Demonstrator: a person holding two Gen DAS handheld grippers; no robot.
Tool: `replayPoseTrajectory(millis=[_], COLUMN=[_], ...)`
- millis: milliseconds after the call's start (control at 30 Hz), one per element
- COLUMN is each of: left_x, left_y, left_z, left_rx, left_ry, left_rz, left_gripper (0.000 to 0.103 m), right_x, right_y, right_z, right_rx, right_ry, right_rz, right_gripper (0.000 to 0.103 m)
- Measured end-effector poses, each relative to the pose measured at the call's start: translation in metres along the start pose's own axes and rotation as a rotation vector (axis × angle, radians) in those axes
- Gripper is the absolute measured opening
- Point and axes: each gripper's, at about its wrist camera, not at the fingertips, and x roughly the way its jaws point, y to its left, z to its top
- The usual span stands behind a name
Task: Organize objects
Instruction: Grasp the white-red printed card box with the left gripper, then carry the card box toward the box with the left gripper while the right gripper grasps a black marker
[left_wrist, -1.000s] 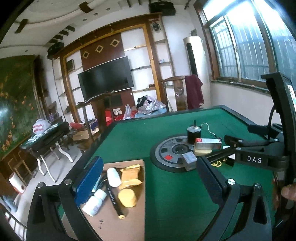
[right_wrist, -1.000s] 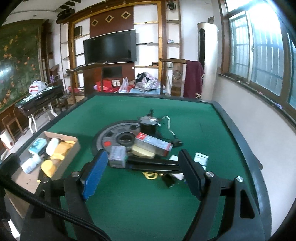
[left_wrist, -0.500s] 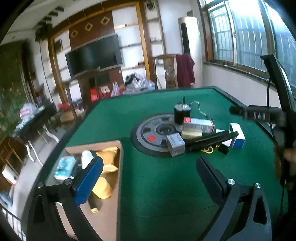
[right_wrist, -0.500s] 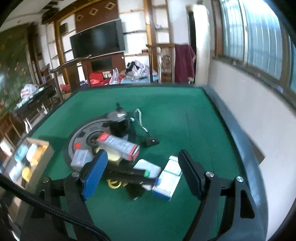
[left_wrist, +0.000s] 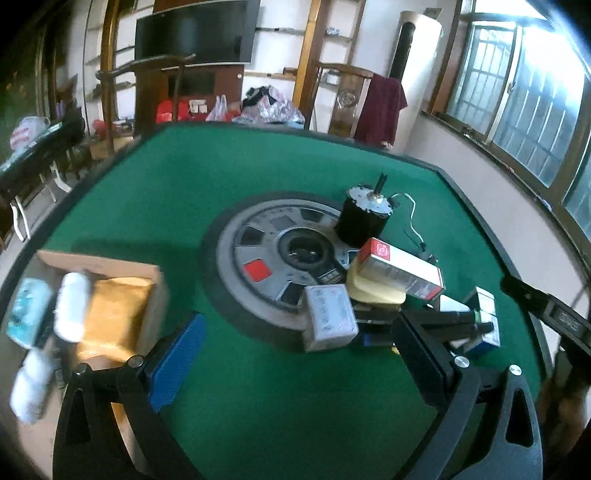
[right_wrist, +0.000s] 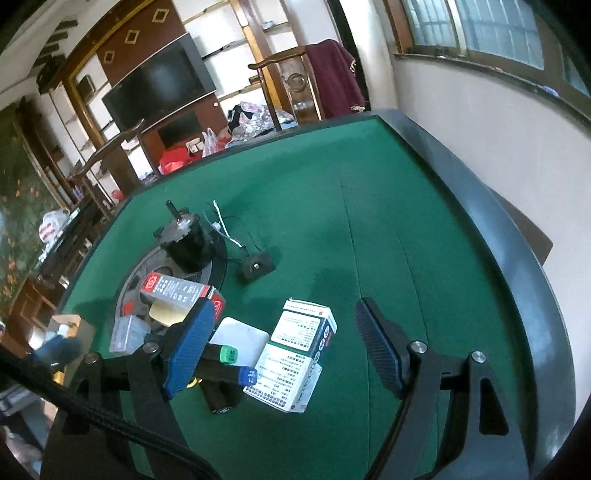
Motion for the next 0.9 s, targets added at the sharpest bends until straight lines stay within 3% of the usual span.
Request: replayPoseTrajectory(millis=[267,333,400,433,667,900], left_x=[0.04,0.041,0.045,0.047,0.024,-0.038], left_y=[-0.029,-0.029,-0.027,-0.025,-0.023,-0.012], left_z=[0.002,0.001,0.001,0.0,-0.003,-0.012], left_rx=[0.143,0.149,0.15,0.148,0.146,0.144], left_ry=[-0.001,-0.005,0.02,0.043,0.024,-0.065], left_rz=[0.104,0.092,0.069,0.058,0.03,-0.028], left_gripper=[0.095,0.079,0.034,0.029,0.029,0.029], right_x=[0.004,0.003,0.004,0.005,0.012,0.008], right_y=[0.001,0.002,0.003,0.003,0.01,0.023], right_z=[0.003,0.003,0.002,0.001,-0.004,-0.011], right_rx=[-0.024,-0.03,-0.033,-0.034,-0.059,-0.07], right_ry=[-0.003,-0.004,-0.003,-0.001,0.027,0.037], right_rz=[-0.025,-0.027,-0.026,-0.027,0.01,0.196], right_gripper=[0.078,0.078,0.078,0.078,0.078,0.078])
